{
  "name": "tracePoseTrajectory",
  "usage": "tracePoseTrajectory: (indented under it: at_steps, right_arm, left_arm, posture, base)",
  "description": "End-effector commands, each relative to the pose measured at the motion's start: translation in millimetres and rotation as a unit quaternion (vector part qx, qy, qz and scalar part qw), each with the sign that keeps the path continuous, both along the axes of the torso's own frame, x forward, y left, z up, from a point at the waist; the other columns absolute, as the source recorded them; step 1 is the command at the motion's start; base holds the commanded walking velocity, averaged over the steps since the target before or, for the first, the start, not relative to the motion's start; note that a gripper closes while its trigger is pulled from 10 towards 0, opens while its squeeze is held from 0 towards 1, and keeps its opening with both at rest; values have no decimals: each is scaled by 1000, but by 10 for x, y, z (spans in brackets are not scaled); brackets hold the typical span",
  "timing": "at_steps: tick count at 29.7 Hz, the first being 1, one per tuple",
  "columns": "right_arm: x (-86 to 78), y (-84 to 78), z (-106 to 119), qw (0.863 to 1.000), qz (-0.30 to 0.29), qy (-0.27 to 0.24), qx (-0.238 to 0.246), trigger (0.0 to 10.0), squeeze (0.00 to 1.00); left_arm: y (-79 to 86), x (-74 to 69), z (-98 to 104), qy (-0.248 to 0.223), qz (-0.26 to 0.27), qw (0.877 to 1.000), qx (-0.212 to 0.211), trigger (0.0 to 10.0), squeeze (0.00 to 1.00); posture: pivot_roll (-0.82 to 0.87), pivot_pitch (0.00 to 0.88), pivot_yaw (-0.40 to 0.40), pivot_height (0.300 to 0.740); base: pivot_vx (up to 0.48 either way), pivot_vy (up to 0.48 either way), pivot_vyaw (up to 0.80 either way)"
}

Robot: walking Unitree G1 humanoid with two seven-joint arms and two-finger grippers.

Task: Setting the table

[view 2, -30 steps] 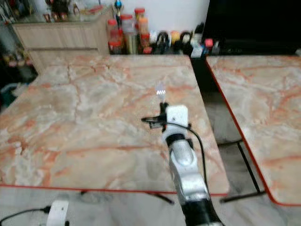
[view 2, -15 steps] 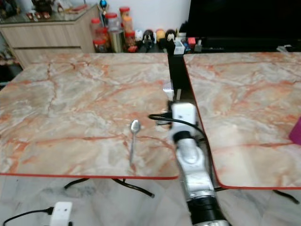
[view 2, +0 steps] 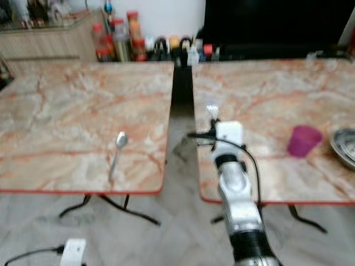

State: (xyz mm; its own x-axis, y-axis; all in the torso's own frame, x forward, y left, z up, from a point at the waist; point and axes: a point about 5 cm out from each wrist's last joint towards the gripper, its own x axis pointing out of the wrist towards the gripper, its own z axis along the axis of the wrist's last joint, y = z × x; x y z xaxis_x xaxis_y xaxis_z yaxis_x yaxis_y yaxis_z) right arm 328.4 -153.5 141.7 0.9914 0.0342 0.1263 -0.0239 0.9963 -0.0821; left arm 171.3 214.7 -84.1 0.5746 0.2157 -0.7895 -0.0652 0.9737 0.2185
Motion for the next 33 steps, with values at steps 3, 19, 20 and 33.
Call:
tracePoseTrajectory:
  at_steps: [3,19,20,33]
  right_arm:
    - [17,89,57,1000,13,-10,6,10000,0]
    - [14,105,37,1000,17,-7,4,10000,0]
    - [14,101,36,1000,17,-7,4,10000,0]
    - [10,97,13,1000,18,-3,3,10000,0]
  left_arm:
    - [79,-8,12,1,3,1000,10,10000,0]
    - [51,18,18,-2,2,1000,8,10000,0]
    - [52,15,17,-2,2,1000,8,10000,0]
    - [43,21,18,-3,2,1000,6,10000,0]
  posture:
    - [-65,0,41,740]
    - [-69,0,37,740]
    - [-69,0,37,740]
    - [-69,0,36,740]
  base:
    - [0,-368,0]
    - [0,-357,0]
    - [0,-345,0]
    - [0,-334,0]
